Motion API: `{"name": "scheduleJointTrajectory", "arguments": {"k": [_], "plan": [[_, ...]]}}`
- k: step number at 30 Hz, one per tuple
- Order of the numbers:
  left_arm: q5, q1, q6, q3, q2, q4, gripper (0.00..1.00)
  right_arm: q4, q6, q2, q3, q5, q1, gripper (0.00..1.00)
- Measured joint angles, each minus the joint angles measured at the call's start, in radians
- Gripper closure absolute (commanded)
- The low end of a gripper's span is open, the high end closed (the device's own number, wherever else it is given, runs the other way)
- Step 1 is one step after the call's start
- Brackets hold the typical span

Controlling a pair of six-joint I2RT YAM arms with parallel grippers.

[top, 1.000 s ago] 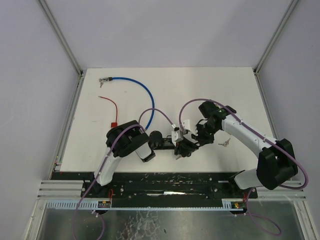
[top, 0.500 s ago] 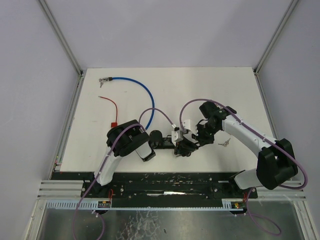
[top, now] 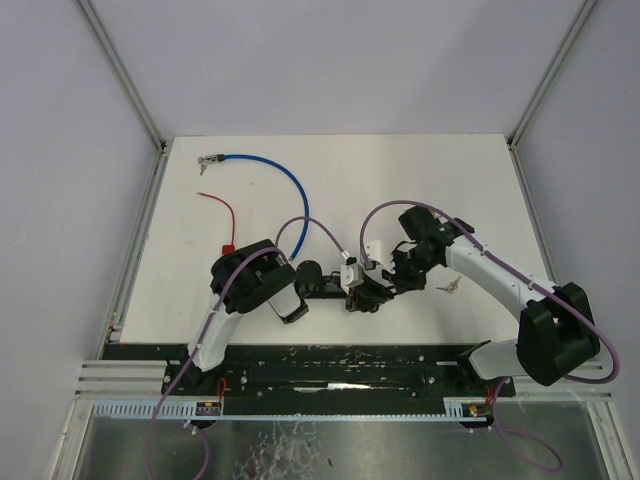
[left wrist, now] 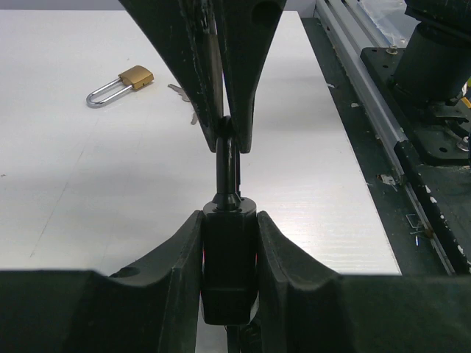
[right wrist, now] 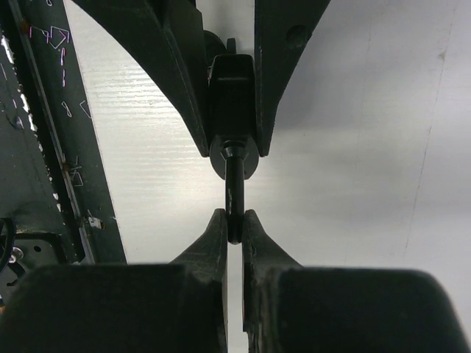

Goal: Lock with the key
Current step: Lock the lock.

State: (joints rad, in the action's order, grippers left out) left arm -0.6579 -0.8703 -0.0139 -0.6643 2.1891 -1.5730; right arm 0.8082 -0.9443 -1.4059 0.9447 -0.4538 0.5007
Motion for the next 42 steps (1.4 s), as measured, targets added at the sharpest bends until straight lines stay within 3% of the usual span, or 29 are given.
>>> {"name": "scheduleJointTrajectory", "arguments": {"k": [11,26,28,32,35,39,42], "plan": [[-0.014,0.007,-0.028,0.016,-0.005,-0.002,1.00,-0.023,0.070,0.006,-0.003,0.045,0.056,1.00],[-0.004,0.051,-0.004,0.051,-0.023,-0.002,0.99,-0.245,0.153,0.023,-0.076,0.049,0.081,1.00],[0.001,0.055,0.014,0.055,-0.029,-0.002,0.92,-0.238,0.147,0.014,-0.061,0.049,0.081,1.00],[0.028,0.056,0.041,0.079,-0.059,0.001,0.57,-0.231,0.112,0.025,-0.052,0.023,0.074,1.00],[0.080,0.044,0.064,0.116,-0.082,0.010,0.38,-0.259,0.091,0.025,-0.059,-0.121,0.042,1.00],[0.141,0.032,0.092,0.172,-0.136,0.017,0.22,-0.250,0.072,0.036,-0.065,-0.276,0.003,1.00],[0.173,0.031,0.114,0.200,-0.204,0.016,0.18,-0.239,0.058,0.067,-0.066,-0.328,-0.047,1.00]]}}
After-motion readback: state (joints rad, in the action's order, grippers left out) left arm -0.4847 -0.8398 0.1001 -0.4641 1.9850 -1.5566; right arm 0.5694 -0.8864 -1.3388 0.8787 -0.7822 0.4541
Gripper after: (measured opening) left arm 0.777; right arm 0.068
